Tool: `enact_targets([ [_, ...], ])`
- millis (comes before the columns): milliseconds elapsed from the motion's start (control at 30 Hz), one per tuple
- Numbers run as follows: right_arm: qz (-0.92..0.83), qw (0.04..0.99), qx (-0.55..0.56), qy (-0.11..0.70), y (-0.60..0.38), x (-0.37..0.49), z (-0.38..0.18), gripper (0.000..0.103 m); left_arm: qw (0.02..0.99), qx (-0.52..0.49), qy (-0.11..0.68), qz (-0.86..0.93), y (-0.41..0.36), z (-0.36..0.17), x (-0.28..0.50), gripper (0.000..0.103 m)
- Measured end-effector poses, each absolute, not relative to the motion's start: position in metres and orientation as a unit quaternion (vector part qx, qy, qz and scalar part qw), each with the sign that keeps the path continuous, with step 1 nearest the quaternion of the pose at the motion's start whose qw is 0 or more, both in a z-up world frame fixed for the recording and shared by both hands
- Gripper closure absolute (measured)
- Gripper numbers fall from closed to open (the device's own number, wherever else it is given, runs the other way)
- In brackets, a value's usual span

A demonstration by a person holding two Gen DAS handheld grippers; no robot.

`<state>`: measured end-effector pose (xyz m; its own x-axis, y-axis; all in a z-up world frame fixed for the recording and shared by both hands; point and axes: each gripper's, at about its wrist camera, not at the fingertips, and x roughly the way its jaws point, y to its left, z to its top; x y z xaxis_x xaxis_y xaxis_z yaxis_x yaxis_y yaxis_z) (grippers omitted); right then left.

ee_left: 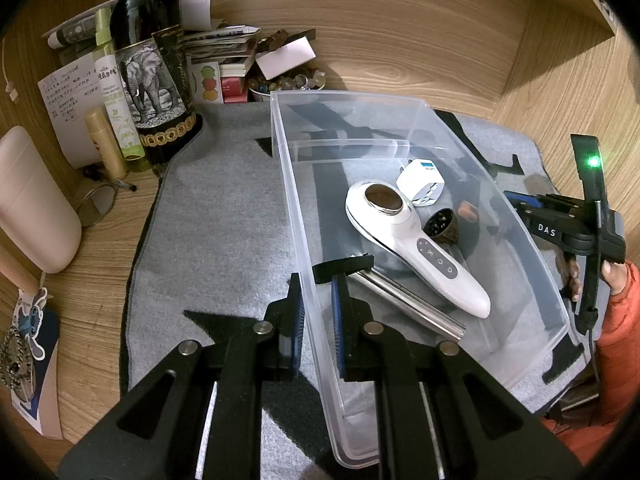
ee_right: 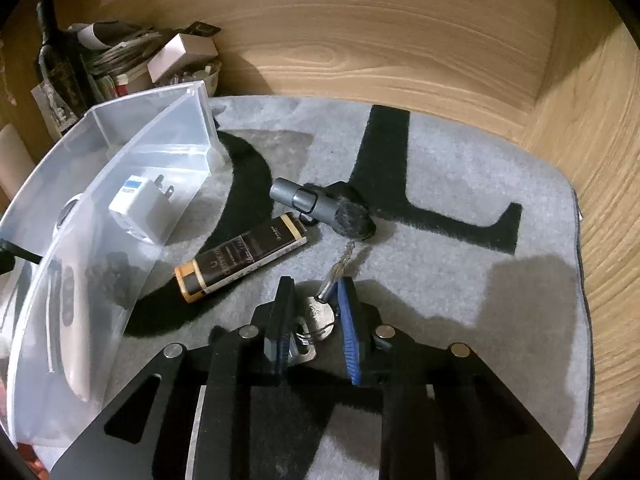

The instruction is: Organize rigid objects

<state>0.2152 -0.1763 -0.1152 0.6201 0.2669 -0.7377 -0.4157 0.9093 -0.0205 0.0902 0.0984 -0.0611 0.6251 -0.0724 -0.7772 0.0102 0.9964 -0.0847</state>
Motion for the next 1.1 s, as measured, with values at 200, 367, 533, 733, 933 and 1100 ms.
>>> enact_targets([
  [200, 0.197, 0.898, -0.092, 0.381, -0.180, 0.209, -0.109, 0.095, 0.901, -0.036, 0.432, -0.023, 0.098, -0.061, 0.090, 0.091],
  [367, 0.195, 0.905, -0.086, 0.368, -0.184, 0.205, -0.100, 0.099, 0.901, -0.036, 0.433, -0.023, 0.098, -0.061, 0.090, 0.091],
  [533, 0.199, 0.904, -0.085, 0.369, -0.189, 0.203, -0.089, 0.099, 0.901, -0.036, 0.432, -0.022, 0.098, -0.061, 0.090, 0.091],
  [733, 0.195, 0.899, -0.081, 0.385, -0.188, 0.208, -0.093, 0.067, 0.901, -0.036, 0.433, -0.023, 0.098, -0.061, 0.090, 0.091],
  [933, 0.196, 0.885, -0.110, 0.408, -0.167, 0.224, -0.119, 0.068, 0.901, -0.036, 0.433, -0.023, 0.098, -0.061, 0.090, 0.091],
  [1100, 0.202, 0.888, -0.118, 0.396, -0.161, 0.228, -0.121, 0.094, 0.901, -0.036, 0.433, -0.023, 0.098, -0.061, 0.090, 0.091],
])
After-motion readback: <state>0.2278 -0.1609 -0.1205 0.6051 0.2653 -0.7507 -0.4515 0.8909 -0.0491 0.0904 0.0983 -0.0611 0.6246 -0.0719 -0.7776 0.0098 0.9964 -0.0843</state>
